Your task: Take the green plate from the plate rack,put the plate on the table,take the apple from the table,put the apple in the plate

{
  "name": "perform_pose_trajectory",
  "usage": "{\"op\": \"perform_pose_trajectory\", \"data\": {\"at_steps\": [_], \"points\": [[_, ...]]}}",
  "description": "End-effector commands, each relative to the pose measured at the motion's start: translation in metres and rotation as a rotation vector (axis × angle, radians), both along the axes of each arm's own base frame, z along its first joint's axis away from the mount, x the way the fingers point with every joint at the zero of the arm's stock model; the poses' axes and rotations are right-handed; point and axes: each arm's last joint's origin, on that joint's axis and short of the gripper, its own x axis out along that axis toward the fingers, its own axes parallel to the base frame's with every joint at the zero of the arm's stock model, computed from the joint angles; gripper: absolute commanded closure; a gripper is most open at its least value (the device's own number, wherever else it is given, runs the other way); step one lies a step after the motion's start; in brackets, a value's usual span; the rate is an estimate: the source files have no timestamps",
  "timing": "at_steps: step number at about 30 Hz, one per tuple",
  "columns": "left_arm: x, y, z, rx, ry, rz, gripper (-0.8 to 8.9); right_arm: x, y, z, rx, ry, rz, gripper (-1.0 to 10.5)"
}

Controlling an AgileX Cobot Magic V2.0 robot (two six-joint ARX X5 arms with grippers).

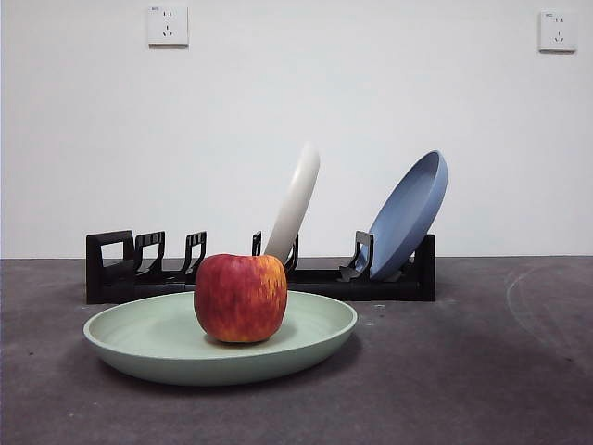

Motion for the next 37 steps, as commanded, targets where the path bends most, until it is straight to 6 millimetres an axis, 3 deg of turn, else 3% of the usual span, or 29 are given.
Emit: {"op": "perform_pose_trajectory", "data": {"at_steps": [1,9,37], "points": [[0.0,0.0,-0.002,-0.002,0.008,0.004,8.17,-0.001,-0.001,-0.015,0.025,0.051,-0.018,9.5],[0.002,0.0,-0.004,-0.001,0.024,0.004,8.17,-0.008,-0.002,-0.033,0.03,0.222,-0.057,9.5],[0.003,0.0,-0.004,0.0,0.037,0.004,8.17,-0.007,-0.002,-0.033,0.005,0.216,-0.066,9.5]]}}
